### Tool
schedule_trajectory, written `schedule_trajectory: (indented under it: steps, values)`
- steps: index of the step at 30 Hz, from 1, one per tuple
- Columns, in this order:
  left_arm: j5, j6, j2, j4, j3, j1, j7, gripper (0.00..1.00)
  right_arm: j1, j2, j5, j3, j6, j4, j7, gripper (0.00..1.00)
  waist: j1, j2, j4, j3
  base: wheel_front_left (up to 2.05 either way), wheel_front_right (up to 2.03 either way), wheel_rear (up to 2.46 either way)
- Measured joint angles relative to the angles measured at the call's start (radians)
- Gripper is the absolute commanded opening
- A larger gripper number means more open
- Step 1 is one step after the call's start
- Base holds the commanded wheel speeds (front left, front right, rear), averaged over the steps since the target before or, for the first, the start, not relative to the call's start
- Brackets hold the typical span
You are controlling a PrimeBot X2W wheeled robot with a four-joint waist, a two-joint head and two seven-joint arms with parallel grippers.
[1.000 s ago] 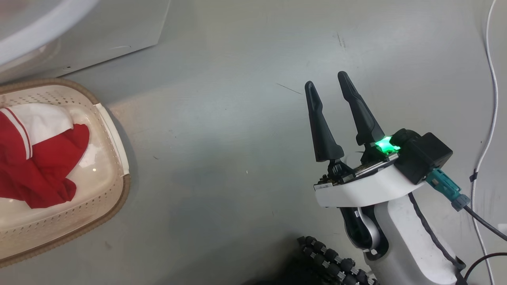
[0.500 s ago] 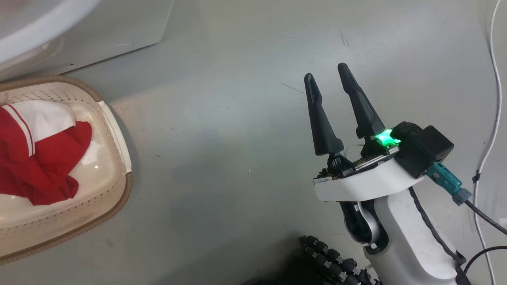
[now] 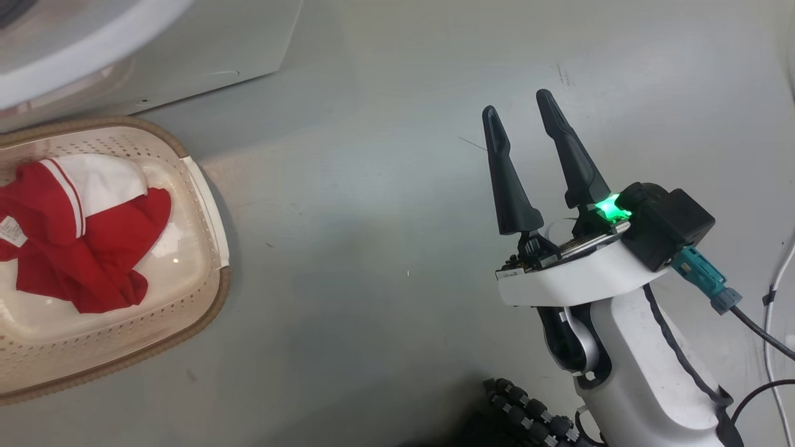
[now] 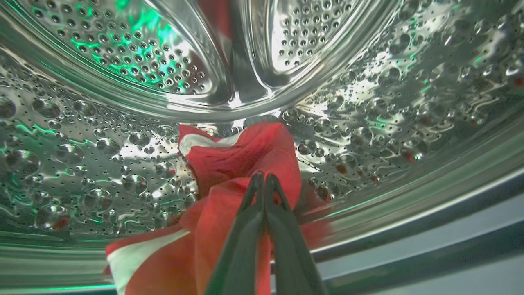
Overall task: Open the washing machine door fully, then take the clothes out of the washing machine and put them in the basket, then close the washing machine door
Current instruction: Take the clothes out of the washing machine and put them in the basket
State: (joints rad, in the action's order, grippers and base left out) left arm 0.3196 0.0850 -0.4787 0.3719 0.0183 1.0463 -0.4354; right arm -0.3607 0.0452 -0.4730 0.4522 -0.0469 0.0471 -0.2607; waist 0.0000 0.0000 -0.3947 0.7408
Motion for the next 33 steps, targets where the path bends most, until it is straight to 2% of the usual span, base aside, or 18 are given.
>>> schedule_trajectory:
  steps: [13,33]
  values:
    - [0.026,-0.002,0.096,-0.067,0.025,-0.126,0.218,0.00,0.001,0.001,0.054,-0.019,0.000,-0.036,0.000,1.00,0.0000,0.0000,0.051,-0.063,0.00,0.00,0.00]
    - [0.030,-0.045,0.238,-0.175,0.046,-0.397,0.523,0.00,0.080,0.002,0.112,-0.071,0.001,-0.100,0.000,1.00,0.0000,0.0000,0.134,-0.226,0.00,0.00,0.00]
